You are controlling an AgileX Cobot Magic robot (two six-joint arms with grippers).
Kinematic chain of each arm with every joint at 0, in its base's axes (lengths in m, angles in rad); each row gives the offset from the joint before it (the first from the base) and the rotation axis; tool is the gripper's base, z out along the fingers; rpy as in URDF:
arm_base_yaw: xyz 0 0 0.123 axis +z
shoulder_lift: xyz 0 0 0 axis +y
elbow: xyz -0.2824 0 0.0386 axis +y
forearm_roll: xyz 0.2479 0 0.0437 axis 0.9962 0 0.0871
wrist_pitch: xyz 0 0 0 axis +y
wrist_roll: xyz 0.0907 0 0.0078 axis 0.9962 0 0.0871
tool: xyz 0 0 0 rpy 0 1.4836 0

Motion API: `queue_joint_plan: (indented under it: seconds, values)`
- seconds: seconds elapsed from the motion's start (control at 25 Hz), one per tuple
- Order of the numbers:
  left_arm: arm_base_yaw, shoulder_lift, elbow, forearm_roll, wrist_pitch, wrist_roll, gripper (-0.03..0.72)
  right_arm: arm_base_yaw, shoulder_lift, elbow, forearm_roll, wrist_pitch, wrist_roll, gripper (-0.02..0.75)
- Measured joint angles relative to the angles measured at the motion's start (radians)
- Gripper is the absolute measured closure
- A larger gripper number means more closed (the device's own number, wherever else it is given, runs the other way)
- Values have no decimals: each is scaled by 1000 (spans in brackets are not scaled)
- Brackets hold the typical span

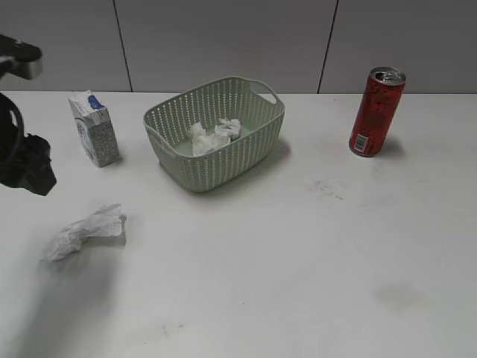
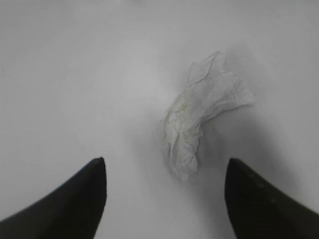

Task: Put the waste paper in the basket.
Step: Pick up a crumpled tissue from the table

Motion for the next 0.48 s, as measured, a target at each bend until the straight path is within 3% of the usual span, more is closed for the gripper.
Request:
queue_joint_plan:
  seconds: [0.48]
  values:
    - [-22,369,-48,-14,-74,0,127,0,0,0,0,-1,0,148]
